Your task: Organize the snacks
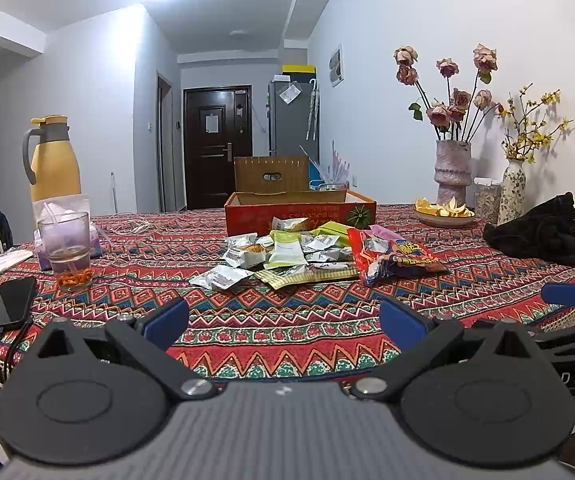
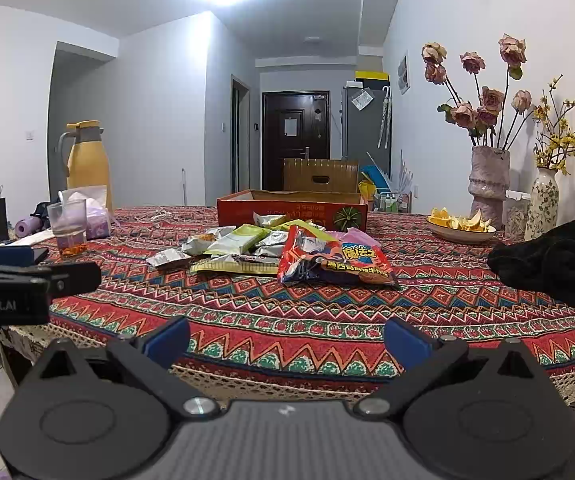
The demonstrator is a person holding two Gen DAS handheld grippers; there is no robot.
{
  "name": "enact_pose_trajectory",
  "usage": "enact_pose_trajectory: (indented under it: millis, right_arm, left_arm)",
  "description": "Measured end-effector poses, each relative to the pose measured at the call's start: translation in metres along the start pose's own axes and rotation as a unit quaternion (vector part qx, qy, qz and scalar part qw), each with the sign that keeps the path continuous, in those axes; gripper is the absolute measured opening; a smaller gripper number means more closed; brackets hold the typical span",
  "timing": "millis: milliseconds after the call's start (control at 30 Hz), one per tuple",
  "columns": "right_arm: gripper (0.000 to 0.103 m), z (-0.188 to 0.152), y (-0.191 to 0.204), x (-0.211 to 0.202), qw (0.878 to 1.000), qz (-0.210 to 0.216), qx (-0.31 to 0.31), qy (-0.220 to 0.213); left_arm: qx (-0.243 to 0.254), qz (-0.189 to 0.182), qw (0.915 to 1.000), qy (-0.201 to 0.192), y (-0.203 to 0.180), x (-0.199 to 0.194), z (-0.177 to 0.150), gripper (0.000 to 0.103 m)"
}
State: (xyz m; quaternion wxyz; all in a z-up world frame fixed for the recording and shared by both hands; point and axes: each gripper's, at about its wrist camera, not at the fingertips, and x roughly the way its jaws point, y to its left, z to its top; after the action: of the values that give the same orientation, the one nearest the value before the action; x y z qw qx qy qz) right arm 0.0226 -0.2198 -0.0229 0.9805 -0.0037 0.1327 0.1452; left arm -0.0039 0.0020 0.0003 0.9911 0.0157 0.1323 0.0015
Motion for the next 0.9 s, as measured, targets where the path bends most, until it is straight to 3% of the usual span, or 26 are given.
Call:
enact_pose_trajectory:
  millis: [900]
  right_arm:
    - [0.103,-0.0001,-0.0036,0.0040,1.000,-0.005,0.011,0.001]
  left_arm:
    - [-0.002,-0.002,1.0000,0.007,0.0024,0.0027,-0.0020,0.103]
